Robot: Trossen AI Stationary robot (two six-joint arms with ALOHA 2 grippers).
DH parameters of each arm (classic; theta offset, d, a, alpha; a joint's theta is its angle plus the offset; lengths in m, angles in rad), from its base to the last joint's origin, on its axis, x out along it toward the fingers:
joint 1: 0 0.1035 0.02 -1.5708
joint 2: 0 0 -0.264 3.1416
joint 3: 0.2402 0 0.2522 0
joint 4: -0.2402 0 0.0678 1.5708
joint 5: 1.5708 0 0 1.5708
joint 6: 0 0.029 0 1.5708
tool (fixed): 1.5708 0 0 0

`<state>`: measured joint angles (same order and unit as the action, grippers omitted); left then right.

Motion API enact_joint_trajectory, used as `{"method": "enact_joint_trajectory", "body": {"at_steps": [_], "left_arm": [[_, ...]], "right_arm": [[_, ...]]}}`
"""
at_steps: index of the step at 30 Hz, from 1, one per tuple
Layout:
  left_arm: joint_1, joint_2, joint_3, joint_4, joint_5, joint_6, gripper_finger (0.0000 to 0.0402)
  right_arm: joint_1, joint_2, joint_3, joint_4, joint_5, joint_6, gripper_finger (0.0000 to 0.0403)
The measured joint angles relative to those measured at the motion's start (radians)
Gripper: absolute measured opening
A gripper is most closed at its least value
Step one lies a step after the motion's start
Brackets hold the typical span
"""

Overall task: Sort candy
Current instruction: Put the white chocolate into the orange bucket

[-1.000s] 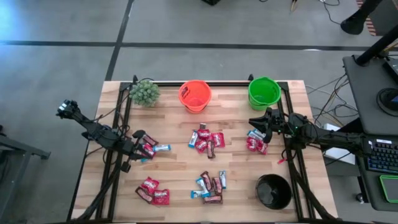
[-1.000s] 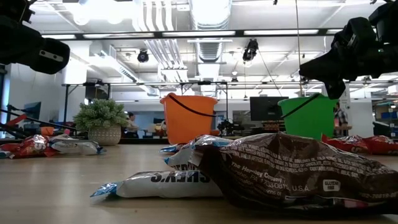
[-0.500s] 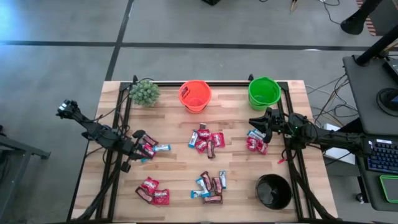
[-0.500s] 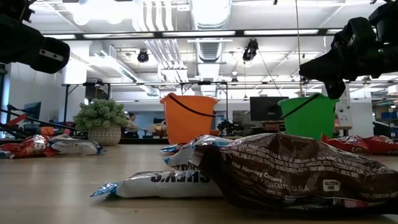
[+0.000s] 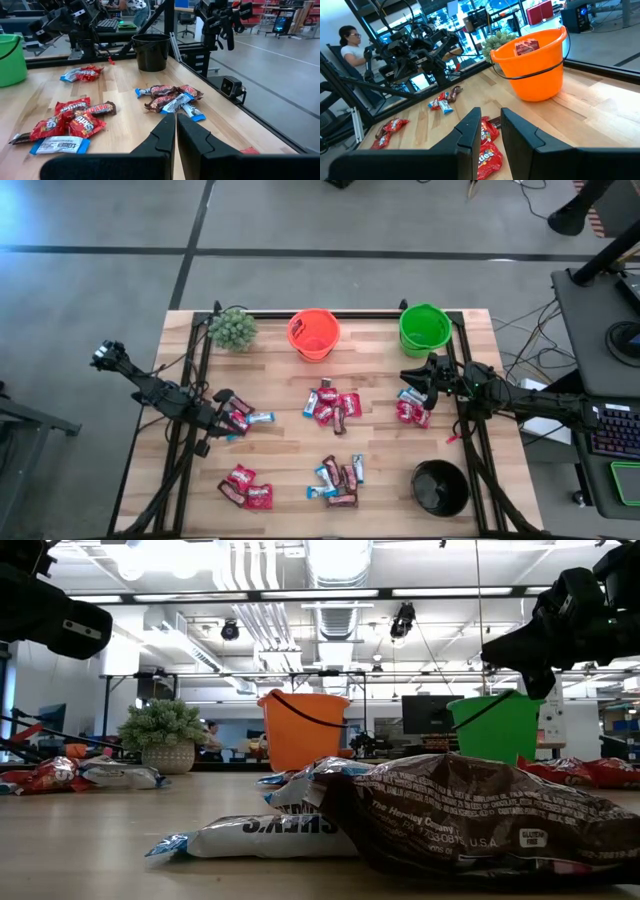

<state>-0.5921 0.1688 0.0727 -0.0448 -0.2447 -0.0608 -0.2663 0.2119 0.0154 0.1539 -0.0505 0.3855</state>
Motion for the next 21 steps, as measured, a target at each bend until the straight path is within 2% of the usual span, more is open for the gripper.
{"method": "enact_joint_trajectory", "body": {"at_steps": [21], "left_arm": [[0.000, 0.013, 0.000, 0.003, 0.053, -0.048, 0.0000]], "right_arm": [[0.000, 0.000, 0.000, 0.000, 0.000, 0.000, 0.0066]]}}
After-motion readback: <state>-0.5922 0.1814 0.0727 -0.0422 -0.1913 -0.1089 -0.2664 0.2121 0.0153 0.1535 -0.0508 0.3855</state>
